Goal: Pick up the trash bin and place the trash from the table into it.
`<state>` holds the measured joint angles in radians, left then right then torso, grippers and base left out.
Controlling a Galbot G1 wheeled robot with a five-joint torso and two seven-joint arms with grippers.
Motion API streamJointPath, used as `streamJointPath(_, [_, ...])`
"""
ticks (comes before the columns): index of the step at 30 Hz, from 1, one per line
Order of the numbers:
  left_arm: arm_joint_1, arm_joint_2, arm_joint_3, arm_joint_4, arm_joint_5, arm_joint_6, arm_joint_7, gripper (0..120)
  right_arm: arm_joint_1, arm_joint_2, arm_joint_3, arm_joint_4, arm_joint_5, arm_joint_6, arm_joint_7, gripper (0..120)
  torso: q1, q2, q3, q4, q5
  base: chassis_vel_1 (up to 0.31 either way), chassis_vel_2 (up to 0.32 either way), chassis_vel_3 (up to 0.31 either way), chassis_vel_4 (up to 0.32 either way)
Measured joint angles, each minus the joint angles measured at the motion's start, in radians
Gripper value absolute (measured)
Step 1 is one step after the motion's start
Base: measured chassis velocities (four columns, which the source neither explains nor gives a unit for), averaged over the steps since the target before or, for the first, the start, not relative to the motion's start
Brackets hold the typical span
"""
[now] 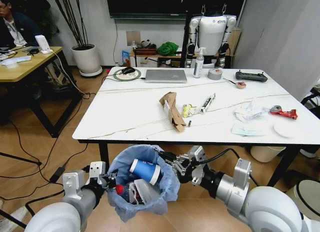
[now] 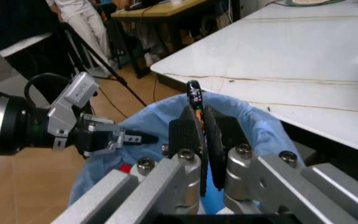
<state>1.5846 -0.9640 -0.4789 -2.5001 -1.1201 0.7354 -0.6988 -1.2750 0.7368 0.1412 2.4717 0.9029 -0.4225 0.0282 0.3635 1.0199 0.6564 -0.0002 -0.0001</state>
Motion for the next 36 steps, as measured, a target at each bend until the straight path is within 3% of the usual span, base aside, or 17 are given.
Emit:
streamJointPath(4, [-0.002, 0.0, 0.007, 0.0, 0.0, 0.0, 0.005, 2, 0.007, 0.011, -0.021, 0.002, 0.0, -0.005, 0.005, 0, 0.0, 0.0, 0.0, 0.0, 0.0001, 0.0, 0.0, 0.0, 0.0])
streamJointPath(6, [-0.001, 0.0, 0.01, 0.0, 0.002, 0.0, 0.011, 2, 0.013, 0.02, -0.039, 0.006, 0.0, -0.024, 0.021, 11, 0.0, 0.0, 0.0, 0.0001, 0.0001, 0.0, 0.0, 0.0, 0.0])
streamJointPath(15, [0.005, -0.002, 0.01, 0.0, 0.004, 0.0, 0.017, 2, 0.039, 0.013, -0.024, 0.003, 0.011, -0.023, 0.076, 41, 0.0, 0.0, 0.0, -0.0002, 0.0, 0.0, 0.0, 0.0, 0.0])
streamJointPath(18, [0.019, 0.001, 0.004, 0.0, 0.009, 0.0, 0.023, 2, 0.127, 0.039, 0.018, -0.019, 0.094, -0.016, 0.207, 54, 0.0, 0.0, 0.0, 0.0002, 0.0001, 0.0, 0.0, 0.0, 0.0])
streamJointPath(28, [0.048, -0.001, -0.006, 0.0, 0.024, 0.0, 0.036, 2, 0.35, 0.113, -0.001, -0.282, 0.147, -0.044, 0.398, 91, 0.0, 0.0, 0.0, 0.0, 0.0, 0.0, 0.0, 0.0, 0.0])
streamJointPath(33, [0.038, 0.021, -0.016, 0.0, 0.01, 0.0, 0.037, 2, 0.396, 0.16, -0.03, -0.395, 0.133, -0.095, 0.498, 100, 0.0, 0.0, 0.0, 0.0, 0.0, 0.0, 0.0, 0.0, 0.0])
streamJointPath(36, [0.037, 0.023, -0.016, 0.0, 0.007, 0.0, 0.038, 2, 0.401, 0.172, -0.032, -0.448, 0.121, -0.099, 0.507, 99, 0.0, 0.0, 0.0, -0.0001, 0.0001, 0.0, 0.0, 0.0, 0.0])
